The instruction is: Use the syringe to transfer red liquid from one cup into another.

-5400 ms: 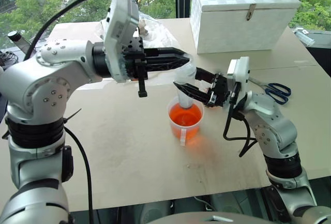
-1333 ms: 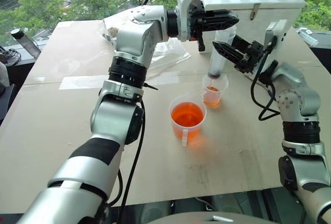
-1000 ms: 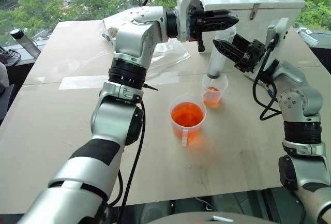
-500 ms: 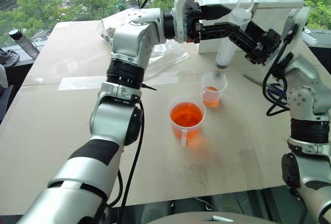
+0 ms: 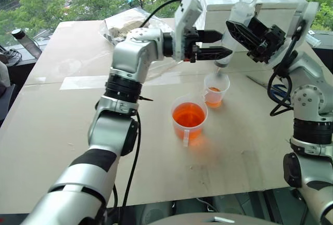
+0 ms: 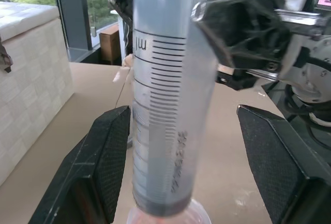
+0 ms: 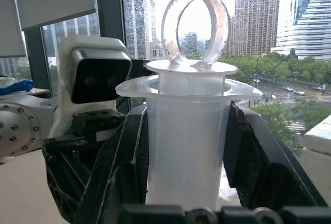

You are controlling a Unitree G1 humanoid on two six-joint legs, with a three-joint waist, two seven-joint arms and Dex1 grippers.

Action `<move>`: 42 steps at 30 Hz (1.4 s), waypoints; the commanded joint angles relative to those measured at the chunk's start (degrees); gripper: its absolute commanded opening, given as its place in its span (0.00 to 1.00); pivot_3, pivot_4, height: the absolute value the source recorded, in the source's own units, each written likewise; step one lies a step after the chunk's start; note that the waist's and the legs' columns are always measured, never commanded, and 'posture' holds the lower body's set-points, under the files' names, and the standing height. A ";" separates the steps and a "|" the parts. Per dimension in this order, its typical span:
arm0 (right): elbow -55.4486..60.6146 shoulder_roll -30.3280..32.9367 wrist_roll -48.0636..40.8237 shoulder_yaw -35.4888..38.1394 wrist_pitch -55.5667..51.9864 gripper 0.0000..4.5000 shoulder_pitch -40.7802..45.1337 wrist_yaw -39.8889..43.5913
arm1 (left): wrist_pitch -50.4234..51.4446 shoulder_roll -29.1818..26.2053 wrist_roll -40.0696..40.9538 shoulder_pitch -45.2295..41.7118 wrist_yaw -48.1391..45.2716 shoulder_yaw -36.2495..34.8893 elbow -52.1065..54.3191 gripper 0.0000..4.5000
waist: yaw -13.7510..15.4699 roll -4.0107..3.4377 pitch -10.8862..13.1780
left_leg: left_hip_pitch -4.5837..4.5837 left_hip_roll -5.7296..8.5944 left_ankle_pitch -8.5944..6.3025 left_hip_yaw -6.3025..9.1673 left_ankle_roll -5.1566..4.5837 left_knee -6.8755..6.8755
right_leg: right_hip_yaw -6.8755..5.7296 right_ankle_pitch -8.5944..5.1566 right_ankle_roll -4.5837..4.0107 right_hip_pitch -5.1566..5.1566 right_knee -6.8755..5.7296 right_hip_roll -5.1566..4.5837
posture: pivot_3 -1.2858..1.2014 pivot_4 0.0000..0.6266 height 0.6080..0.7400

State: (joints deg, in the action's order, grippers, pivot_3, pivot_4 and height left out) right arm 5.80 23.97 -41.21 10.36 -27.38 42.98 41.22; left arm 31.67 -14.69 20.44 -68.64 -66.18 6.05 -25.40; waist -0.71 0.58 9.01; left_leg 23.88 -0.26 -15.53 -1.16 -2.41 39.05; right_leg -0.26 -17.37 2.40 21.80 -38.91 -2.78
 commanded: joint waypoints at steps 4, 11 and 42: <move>4.70 0.17 -3.15 0.88 -2.33 0.34 0.67 -1.14 | -3.84 2.25 -1.55 -0.82 1.36 0.69 -2.53 0.57 | -0.10 0.00 0.00 | 0.00 0.00 0.00 -0.01 0.00 0.00 | 0.01 0.00 0.00 0.00 0.00 0.01 | 0.52 0.24 1.00; 5.08 1.32 -2.86 1.17 -3.52 0.83 0.41 -1.50 | -5.63 2.48 -1.76 -1.78 2.64 -0.37 -3.66 0.33 | -0.05 0.00 0.00 | 0.00 -0.01 0.00 -0.02 0.00 -0.01 | 0.02 0.00 0.00 0.01 0.01 0.01 | 0.52 0.24 1.00; 8.90 26.40 1.90 1.18 -6.49 1.00 -30.39 19.77 | 60.83 -26.91 8.71 54.75 36.86 -33.16 61.08 0.44 | 1.73 0.29 -0.04 | -0.19 -0.05 -0.02 0.11 0.00 0.01 | -0.02 -0.01 -0.01 -0.18 0.11 -0.17 | 0.52 0.24 1.00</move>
State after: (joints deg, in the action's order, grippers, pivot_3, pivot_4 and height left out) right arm 11.91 49.13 -43.89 12.97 -40.45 16.16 57.14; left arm 92.41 -42.37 28.76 -15.81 -31.09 -26.17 32.30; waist 1.02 0.87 8.97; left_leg 23.71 -0.31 -15.55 -1.02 -2.41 39.06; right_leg -0.30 -17.38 2.39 21.62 -38.80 -2.95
